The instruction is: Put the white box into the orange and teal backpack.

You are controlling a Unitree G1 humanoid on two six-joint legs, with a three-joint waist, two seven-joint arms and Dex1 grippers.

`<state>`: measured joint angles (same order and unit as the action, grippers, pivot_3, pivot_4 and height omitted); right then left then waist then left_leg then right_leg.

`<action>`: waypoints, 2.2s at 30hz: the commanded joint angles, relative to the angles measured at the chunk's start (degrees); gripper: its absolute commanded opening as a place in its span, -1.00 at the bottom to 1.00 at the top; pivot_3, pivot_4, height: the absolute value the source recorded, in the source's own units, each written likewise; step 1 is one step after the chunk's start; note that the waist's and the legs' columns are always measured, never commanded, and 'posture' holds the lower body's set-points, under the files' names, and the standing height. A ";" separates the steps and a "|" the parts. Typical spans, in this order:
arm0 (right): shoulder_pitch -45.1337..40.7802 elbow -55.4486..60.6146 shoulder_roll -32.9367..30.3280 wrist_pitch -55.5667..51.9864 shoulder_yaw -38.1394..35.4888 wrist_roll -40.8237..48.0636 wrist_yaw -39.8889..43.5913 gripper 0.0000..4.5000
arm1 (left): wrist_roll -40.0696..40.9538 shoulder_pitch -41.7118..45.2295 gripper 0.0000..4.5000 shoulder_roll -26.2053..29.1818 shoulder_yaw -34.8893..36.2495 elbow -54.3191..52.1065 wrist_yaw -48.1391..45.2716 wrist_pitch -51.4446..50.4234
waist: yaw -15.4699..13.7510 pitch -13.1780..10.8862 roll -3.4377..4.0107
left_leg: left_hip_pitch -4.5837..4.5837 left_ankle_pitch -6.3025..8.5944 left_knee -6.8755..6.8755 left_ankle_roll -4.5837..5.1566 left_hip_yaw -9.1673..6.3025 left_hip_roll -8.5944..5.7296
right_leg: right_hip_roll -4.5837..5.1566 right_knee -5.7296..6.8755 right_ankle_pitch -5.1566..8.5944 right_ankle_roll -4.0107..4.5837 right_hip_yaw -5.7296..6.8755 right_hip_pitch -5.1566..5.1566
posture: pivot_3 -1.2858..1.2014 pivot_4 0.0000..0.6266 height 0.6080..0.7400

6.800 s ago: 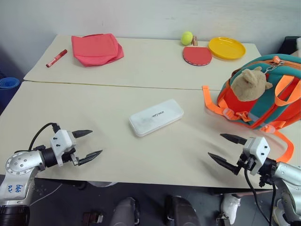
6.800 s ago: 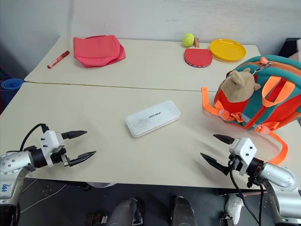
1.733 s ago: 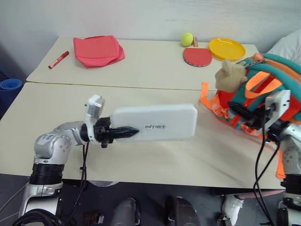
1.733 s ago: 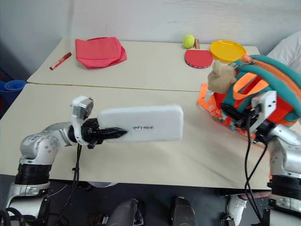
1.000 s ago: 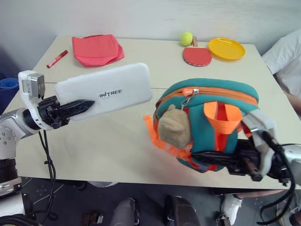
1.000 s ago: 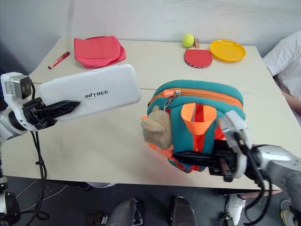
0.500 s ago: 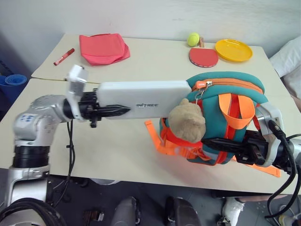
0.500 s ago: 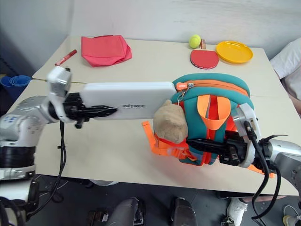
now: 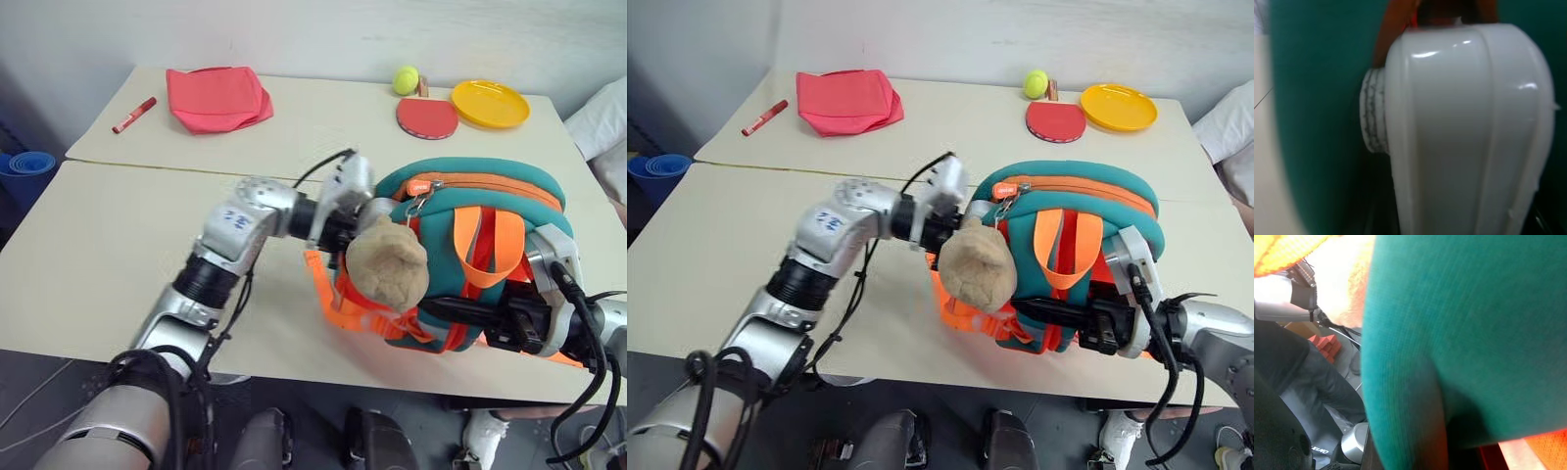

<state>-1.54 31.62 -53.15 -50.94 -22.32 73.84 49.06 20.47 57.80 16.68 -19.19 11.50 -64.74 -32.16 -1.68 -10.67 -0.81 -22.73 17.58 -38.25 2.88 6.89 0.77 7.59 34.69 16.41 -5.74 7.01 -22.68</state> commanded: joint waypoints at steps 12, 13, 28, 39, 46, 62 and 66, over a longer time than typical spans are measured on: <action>0.85 4.90 4.13 3.00 0.52 -1.07 -7.36 -1.00 | 4.86 -4.80 0.97 7.92 14.20 9.87 -19.84 19.90 | 0.84 -0.01 0.01 | 0.04 -0.17 -0.01 -0.22 -0.08 0.12 | 0.00 0.09 0.08 0.19 0.21 -0.13 | 0.03 -0.52 1.00; 0.79 4.92 4.13 2.98 0.61 -0.97 -7.56 -1.00 | 4.79 -5.09 0.97 9.74 14.15 9.73 -21.40 19.69 | 0.68 -0.01 0.01 | 0.04 -0.17 -0.02 -0.21 -0.09 0.11 | 0.00 0.09 0.08 0.19 0.28 -0.12 | 0.03 -0.52 1.00; -1.21 2.93 3.90 3.16 3.11 -2.84 -6.53 -1.00 | 11.00 -15.99 0.97 7.93 16.06 -19.81 -9.50 17.11 | 0.30 -0.01 0.01 | -0.38 0.01 -0.73 0.05 -0.56 0.05 | 0.15 0.06 -0.05 -0.01 0.45 0.12 | 0.03 -0.52 1.00; -0.64 2.08 4.46 4.68 4.13 -5.93 -4.45 -1.00 | 3.09 -17.09 0.17 2.97 10.18 -16.37 -4.83 25.55 | 0.17 -0.01 0.01 | -0.37 0.02 -0.73 0.06 -0.54 0.05 | 0.08 0.07 -0.05 -0.01 0.47 0.12 | 0.03 -0.52 1.00; 3.08 3.01 4.55 4.98 0.83 -5.89 -5.30 -1.00 | 12.63 -14.87 -0.61 12.68 20.03 -13.20 -5.59 12.07 | 0.45 -0.01 0.01 | -0.36 0.01 -0.73 0.03 -0.56 0.12 | 0.07 0.23 -0.05 0.00 0.47 0.10 | 0.03 -0.52 1.00; 12.76 2.63 14.73 13.82 -3.10 -8.28 -6.83 -1.00 | 4.22 -21.58 -0.75 14.69 14.20 4.63 -6.88 12.20 | 0.22 0.01 0.01 | -0.37 0.05 -0.75 0.05 -0.54 0.05 | 0.08 0.26 -0.04 0.01 0.48 0.10 | 0.03 -0.52 1.00; 14.34 3.64 17.14 15.34 -2.86 -9.09 -6.78 -1.00 | 3.84 -25.81 -0.75 9.66 14.56 -1.08 -1.85 15.28 | 0.19 0.01 0.01 | -0.37 0.07 -0.73 0.01 -0.55 0.07 | 0.12 0.25 -0.04 0.01 0.44 0.07 | 0.03 -0.52 1.00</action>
<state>12.26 33.90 -36.26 -37.22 -23.51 64.50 42.03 24.47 32.32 27.42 -5.35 13.24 -69.30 -17.53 -1.50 -10.66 -0.80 -23.09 17.65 -38.99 2.89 6.33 0.84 7.73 34.94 16.38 -5.73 7.45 -22.59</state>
